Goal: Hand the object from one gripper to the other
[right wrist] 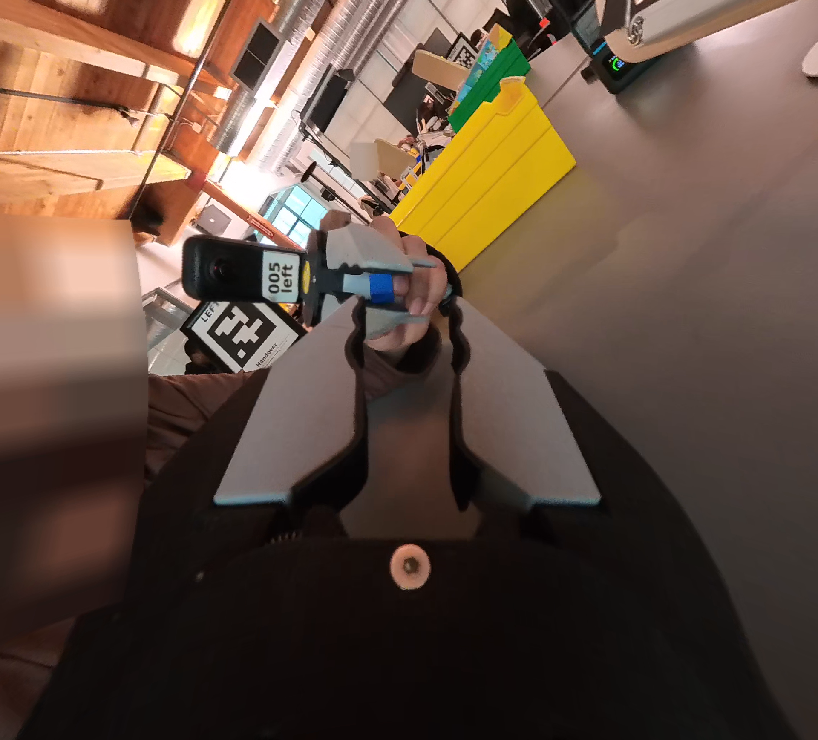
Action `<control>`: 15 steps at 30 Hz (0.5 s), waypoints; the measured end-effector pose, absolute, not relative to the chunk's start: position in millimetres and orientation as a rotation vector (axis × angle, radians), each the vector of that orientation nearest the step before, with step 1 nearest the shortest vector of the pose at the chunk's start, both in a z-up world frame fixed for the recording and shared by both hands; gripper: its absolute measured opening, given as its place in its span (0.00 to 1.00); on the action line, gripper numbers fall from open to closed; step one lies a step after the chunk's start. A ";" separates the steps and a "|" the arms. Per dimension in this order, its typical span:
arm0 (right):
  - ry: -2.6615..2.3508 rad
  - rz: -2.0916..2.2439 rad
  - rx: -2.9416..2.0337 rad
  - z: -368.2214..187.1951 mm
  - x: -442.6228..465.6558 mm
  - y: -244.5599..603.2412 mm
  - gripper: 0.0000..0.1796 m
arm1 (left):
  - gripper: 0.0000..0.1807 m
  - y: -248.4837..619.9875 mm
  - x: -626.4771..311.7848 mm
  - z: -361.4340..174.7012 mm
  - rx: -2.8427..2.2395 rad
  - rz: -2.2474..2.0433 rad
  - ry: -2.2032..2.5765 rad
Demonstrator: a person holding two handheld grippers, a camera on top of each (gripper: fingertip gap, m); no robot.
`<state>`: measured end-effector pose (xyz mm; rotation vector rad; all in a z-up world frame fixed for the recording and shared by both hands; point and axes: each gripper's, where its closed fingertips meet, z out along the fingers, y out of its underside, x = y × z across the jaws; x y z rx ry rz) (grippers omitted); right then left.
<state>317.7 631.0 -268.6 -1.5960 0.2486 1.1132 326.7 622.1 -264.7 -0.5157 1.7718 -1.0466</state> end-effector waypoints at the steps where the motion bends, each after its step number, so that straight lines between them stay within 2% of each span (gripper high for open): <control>1: 0.239 1.119 -1.590 -267.1 316.4 630.7 0.18 | 0.06 620.0 325.9 -264.9 -0.498 -1.047 1.773; 3: 0.217 1.130 -1.577 -263.7 313.1 630.1 0.18 | 0.06 616.5 324.9 -265.1 -0.477 -1.050 1.776; 8: 0.166 1.086 -1.608 -264.1 308.2 629.8 0.08 | 0.06 611.7 325.1 -269.8 -0.479 -1.049 1.795; 11: 0.166 1.041 -1.632 -267.3 310.9 631.1 0.08 | 0.06 612.7 327.4 -272.5 -0.520 -1.060 1.808; 12: 0.174 0.958 -1.688 -276.3 314.9 633.7 0.04 | 0.06 613.6 329.0 -276.3 -0.547 -1.064 1.826; 15: 0.192 0.583 -1.882 -304.1 333.6 640.6 0.04 | 0.07 622.8 339.3 -298.4 -0.726 -1.059 1.900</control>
